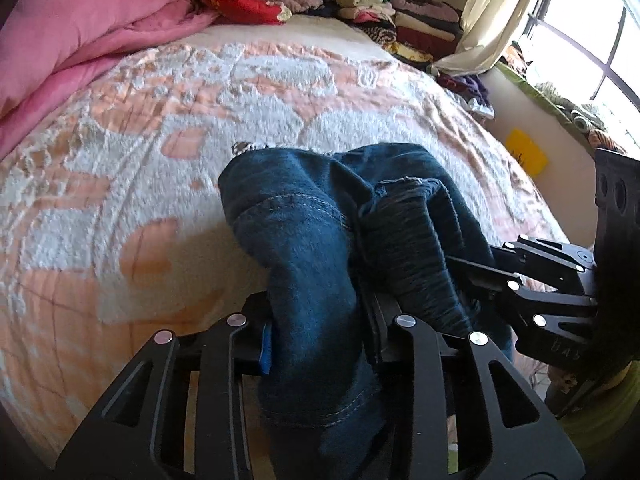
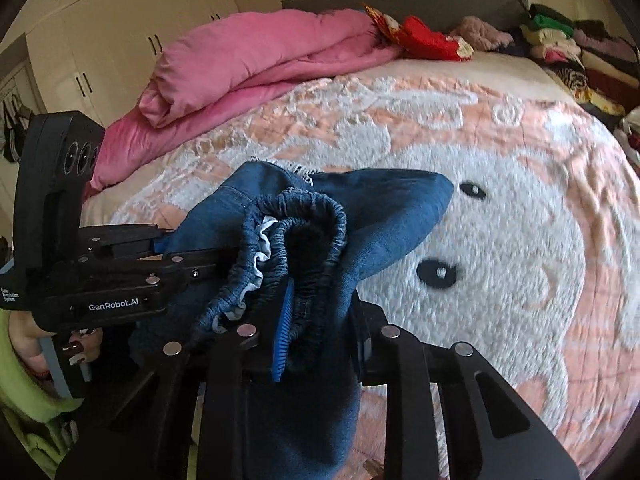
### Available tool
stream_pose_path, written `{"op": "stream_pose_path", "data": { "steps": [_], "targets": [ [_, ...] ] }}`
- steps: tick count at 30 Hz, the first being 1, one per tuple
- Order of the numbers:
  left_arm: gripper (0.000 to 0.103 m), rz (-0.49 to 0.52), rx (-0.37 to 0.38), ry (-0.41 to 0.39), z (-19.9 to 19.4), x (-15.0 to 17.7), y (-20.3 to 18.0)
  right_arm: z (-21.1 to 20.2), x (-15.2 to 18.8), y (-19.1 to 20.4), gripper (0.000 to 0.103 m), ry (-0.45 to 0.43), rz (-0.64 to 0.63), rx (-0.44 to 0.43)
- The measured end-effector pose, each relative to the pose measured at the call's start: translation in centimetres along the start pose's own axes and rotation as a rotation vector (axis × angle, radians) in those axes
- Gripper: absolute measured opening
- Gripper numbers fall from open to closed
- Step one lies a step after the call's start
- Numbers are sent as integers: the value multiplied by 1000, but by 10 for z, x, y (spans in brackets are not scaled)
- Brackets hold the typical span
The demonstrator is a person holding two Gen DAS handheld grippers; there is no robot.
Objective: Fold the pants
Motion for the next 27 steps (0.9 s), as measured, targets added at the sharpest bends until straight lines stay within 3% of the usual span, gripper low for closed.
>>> {"op": "stream_pose_path", "data": {
  "steps": [8, 17, 23, 27],
  "targets": [
    [25, 26, -39, -56, -7, -35, 1, -2, -32, -9, 23, -46, -8, 18],
    [25, 22, -71, -61, 6, -53, 9, 14, -48, -22, 23, -44, 15, 29],
    [25, 24, -94, -52, 19, -50, 13, 32, -42, -34, 23, 0, 40, 71],
    [30, 18, -113, -26, 28, -45, 19, 43, -32, -45, 32, 52, 84, 110]
  ]
}}
Point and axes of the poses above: each gripper's, at about its wrist camera, not at the fingertips, and z roughly the way its jaws point, y to its left, x to its underside, the point moved 5 cm from there along z, roughly the way its jaws point, and after that the axes turned 5 degrees about y, right-handed, at the moved point
